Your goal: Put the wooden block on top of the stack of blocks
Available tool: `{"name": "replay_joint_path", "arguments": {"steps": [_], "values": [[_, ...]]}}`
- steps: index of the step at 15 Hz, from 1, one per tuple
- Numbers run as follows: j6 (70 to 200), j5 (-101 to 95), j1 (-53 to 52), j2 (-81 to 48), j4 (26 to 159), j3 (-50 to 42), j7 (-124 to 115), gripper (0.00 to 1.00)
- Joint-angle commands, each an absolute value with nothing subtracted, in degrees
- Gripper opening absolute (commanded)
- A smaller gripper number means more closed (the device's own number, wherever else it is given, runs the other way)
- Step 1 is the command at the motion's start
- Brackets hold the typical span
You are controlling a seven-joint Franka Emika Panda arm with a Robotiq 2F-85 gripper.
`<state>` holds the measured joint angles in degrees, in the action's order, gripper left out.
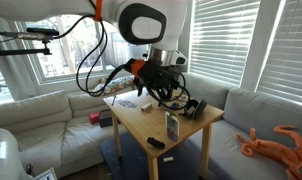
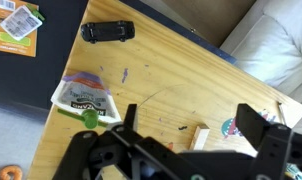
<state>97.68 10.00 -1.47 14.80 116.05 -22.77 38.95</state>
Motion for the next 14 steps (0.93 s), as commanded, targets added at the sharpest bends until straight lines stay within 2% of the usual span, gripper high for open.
{"name": "replay_joint_path", "arguments": {"steps": [1, 9, 14], "values": [[97.42, 10.76, 1.73, 14.40, 115.89, -19.99, 39.61, 1.00], [98.65, 11.13, 1.11, 14.16, 116.70, -18.39, 38.02, 1.00], [115.00, 7.98, -0.86, 16.32, 125.42, -7.85, 28.55, 1.00]]}}
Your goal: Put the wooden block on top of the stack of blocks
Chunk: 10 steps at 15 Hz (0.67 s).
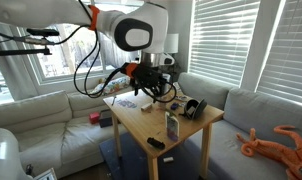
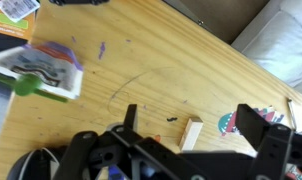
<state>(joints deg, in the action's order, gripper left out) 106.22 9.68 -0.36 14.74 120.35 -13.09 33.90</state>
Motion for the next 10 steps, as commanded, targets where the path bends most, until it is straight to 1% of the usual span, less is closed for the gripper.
{"name": "replay_joint_path", "arguments": {"steps": [1, 5, 6, 7, 8, 10], "values": [[119.59, 7.62, -1.26, 15.47, 126.44, -6.14, 26.39, 1.00], [131.42, 5.95, -2.59, 11.01, 130.00, -1.44, 19.19, 1.00], [130.29, 8.38, -3.23, 9.94, 130.22, -1.70, 20.36, 1.00], [126.48, 10.65, -3.62, 9.23, 129.42, -2.30, 23.19, 1.00], [128.52, 8.47, -3.10, 10.27, 129.73, -1.64, 21.36, 1.00], [127.99, 8.94, -3.14, 8.91, 129.91, -1.56, 21.85, 1.00]]}}
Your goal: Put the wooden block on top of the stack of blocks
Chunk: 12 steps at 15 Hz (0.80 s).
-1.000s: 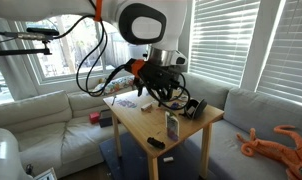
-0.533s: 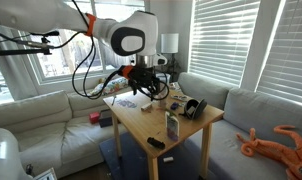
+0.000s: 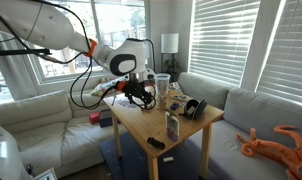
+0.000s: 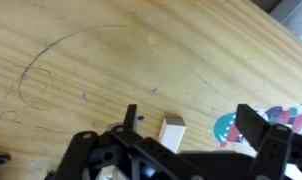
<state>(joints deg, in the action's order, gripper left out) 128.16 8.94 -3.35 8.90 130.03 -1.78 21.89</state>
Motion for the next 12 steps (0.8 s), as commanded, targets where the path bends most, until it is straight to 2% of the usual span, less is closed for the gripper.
{"name": "replay_joint_path", "arguments": {"steps": [1, 3, 7, 9, 12], "values": [[127.93, 8.97, -3.10, 8.73, 129.91, -1.62, 21.93, 1.00], [127.84, 9.01, -3.09, 8.76, 129.85, -1.71, 22.01, 1.00], [146.91, 4.21, -3.37, 8.10, 134.11, 1.02, 13.27, 1.00], [151.22, 1.05, -3.40, 7.11, 135.47, 2.62, 8.70, 1.00], [155.73, -4.61, -3.04, 5.73, 137.02, 4.49, 1.25, 0.95]]}}
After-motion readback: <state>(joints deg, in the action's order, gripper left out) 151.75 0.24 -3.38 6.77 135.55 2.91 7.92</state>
